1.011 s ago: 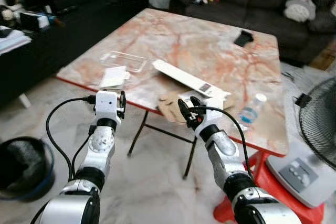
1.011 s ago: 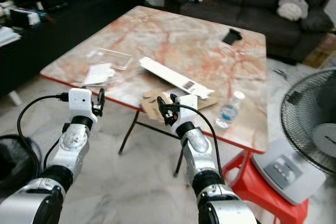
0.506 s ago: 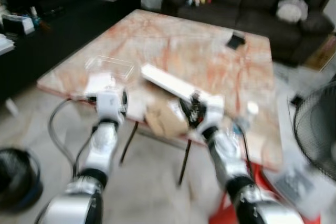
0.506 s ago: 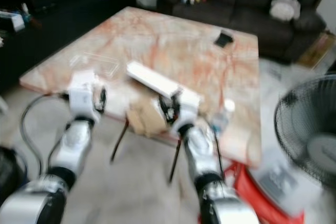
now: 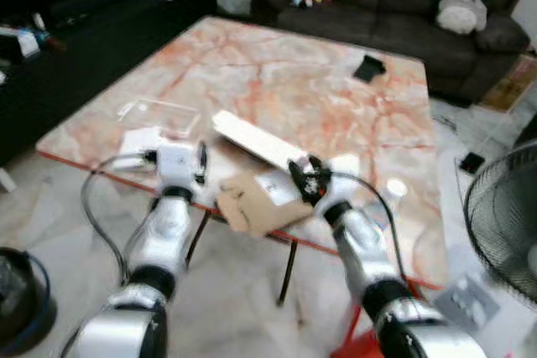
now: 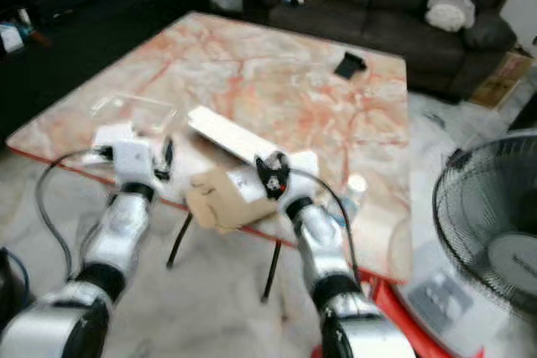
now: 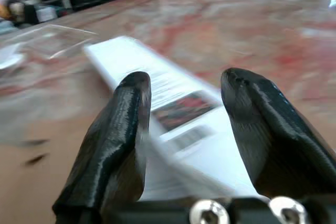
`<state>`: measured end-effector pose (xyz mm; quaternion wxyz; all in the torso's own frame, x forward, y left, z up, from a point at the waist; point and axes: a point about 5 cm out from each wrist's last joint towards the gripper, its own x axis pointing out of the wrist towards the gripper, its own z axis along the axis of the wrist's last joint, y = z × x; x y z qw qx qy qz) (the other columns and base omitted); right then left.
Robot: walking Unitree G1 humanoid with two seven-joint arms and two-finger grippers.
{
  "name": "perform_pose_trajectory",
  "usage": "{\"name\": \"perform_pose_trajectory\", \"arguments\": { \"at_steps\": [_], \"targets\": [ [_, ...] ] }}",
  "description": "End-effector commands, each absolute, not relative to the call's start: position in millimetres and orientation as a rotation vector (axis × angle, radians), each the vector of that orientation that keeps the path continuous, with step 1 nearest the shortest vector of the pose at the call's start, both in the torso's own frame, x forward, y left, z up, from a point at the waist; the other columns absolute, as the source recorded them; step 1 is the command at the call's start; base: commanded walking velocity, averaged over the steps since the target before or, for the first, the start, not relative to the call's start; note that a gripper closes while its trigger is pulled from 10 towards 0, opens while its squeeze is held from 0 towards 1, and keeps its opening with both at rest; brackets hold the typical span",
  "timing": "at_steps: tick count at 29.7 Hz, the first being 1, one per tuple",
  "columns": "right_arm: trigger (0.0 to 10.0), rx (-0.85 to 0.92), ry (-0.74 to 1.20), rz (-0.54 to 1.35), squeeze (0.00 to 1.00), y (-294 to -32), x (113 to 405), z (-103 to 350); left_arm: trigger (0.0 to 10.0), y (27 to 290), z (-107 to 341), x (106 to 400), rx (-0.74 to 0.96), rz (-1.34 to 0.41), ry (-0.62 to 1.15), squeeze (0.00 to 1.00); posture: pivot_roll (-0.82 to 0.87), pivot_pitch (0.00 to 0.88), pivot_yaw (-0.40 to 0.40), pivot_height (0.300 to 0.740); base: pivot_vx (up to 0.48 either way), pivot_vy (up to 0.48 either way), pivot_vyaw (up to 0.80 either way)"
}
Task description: Picking trash to rubbish bin
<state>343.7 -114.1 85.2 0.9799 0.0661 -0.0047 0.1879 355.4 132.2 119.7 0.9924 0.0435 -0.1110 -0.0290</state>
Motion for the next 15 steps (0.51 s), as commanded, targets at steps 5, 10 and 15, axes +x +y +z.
{"name": "perform_pose_trajectory", "arguments": {
  "at_steps": [5, 10, 15],
  "targets": [
    [10.0, 0.142, -0.040, 0.397, 0.00, -106.2, 347.6, 94.2, 10.0, 141.8, 126.4, 357.0, 0.100, -0.048, -0.255, 0.00, 0.01, 0.035, -0.119, 0.740, 0.168, 0.000, 0.00],
    [10.0, 0.138, -0.044, 0.399, 0.00, -106.7, 347.7, 95.0, 10.0, 139.5, 126.3, 356.0, 0.090, -0.060, -0.262, 0.00, 0.01, 0.036, -0.120, 0.740, 0.000, 0.000, 0.00],
    [10.0, 0.145, -0.050, 0.396, 1.00, -109.1, 347.6, 95.6, 10.0, 136.5, 124.2, 355.3, 0.084, -0.076, -0.253, 0.00, 0.00, 0.035, -0.121, 0.740, 0.000, 0.000, 0.00]
  ]
}}
